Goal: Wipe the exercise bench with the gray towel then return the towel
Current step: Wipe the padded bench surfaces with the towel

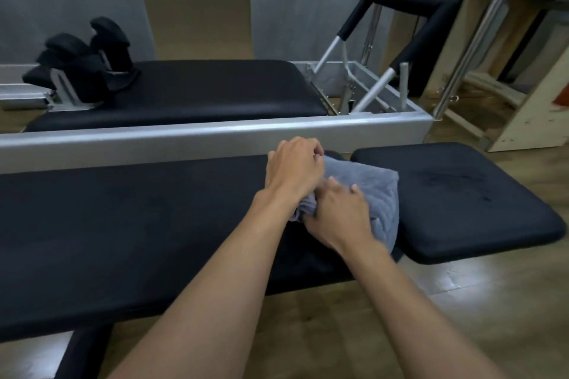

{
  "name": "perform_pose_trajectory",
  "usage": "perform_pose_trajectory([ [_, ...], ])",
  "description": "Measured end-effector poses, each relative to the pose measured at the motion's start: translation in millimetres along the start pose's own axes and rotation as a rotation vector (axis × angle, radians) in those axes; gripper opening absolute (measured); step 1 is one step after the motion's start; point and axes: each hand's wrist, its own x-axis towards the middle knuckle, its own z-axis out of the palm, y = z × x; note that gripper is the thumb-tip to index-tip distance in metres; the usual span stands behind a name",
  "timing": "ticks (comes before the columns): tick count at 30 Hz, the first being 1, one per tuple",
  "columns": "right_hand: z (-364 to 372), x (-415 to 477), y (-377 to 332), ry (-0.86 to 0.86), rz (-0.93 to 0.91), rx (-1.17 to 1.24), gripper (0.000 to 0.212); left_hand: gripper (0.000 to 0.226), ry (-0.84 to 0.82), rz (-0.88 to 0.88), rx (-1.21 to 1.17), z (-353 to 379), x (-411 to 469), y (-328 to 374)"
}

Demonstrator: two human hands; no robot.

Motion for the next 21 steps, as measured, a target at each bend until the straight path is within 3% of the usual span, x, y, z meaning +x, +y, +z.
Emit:
perform_pose_trajectory([
  [5,2,-49,17,-0.15,-0.08,0.003,0.076,0.026,-0.092,-0.01,-0.007,25,4,19],
  [10,6,-64,72,0.201,-0.129,-0.047,0.06,0.026,-0.131,0.011,0.027,47,12,30],
  [14,-8,-23,110,0.26,-0.098,-0.188,0.043,0.027,-0.138,0.017,0.075,61,21,34],
  [17,-20,17,134,0.148,-0.005,-0.246,0.03,0.029,-0.147,-0.005,0.105,74,26,34],
  [21,-18,71,150,0.046,0.003,-0.203,0.034,0.028,-0.106,-0.008,0.193,89,34,37],
])
